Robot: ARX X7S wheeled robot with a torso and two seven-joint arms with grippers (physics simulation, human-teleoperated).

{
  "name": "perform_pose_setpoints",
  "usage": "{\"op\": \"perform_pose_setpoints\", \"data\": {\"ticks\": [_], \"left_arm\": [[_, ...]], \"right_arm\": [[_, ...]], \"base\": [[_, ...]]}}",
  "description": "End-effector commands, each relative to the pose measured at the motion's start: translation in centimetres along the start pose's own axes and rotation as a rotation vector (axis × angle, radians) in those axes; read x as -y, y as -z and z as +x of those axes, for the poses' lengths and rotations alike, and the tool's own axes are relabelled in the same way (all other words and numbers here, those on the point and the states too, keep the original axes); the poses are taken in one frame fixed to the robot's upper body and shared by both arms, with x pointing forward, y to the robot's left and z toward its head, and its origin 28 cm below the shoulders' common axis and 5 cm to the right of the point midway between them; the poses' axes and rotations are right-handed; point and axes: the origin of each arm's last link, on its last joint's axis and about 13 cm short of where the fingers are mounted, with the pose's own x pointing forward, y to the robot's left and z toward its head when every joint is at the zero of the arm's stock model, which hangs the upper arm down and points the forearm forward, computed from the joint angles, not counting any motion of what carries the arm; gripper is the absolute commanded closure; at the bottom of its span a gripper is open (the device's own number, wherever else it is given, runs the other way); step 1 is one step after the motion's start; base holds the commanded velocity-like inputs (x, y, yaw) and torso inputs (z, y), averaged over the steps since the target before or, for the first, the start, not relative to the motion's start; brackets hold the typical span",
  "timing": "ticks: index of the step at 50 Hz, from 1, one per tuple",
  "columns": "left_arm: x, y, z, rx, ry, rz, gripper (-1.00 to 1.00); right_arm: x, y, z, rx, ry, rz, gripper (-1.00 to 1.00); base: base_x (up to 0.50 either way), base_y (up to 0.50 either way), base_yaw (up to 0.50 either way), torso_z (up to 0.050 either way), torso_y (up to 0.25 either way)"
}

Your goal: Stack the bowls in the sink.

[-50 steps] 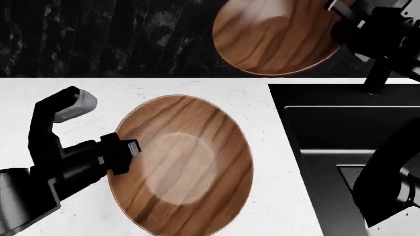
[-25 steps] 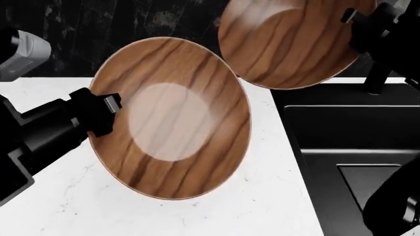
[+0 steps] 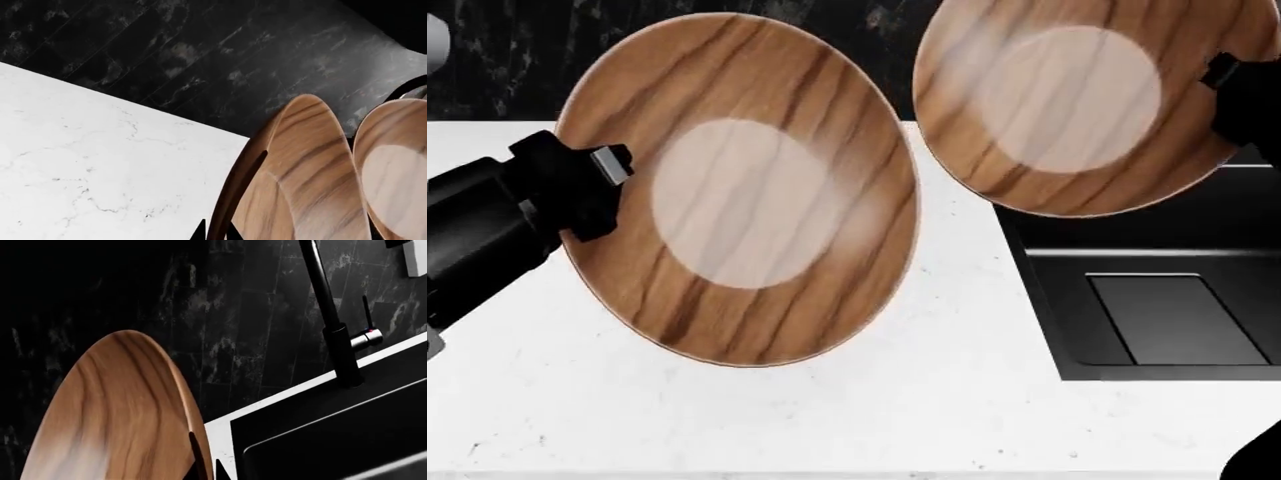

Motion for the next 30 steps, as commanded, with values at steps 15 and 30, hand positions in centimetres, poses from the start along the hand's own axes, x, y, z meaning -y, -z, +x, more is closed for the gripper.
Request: {"op": "perform_pose_setpoints", "data": {"ticks": [15, 30], "left_arm": [[0.9, -2.1, 1.7, 0.148, -0.06, 0.013, 1.0], [2.0, -2.3, 2.5, 0.137, -0.018, 0.042, 1.0]], "right_arm": [[3.5, -0.7, -4.9, 0.093, 0.101, 0.006, 1.0], [4.9, -0.4, -6.5, 0.108, 0.136, 0.025, 1.0]], "base": [[0.0, 0.0, 0.0, 0.0, 0.0], [-0.06, -0.31, 0.0, 0.0, 0.0]]}}
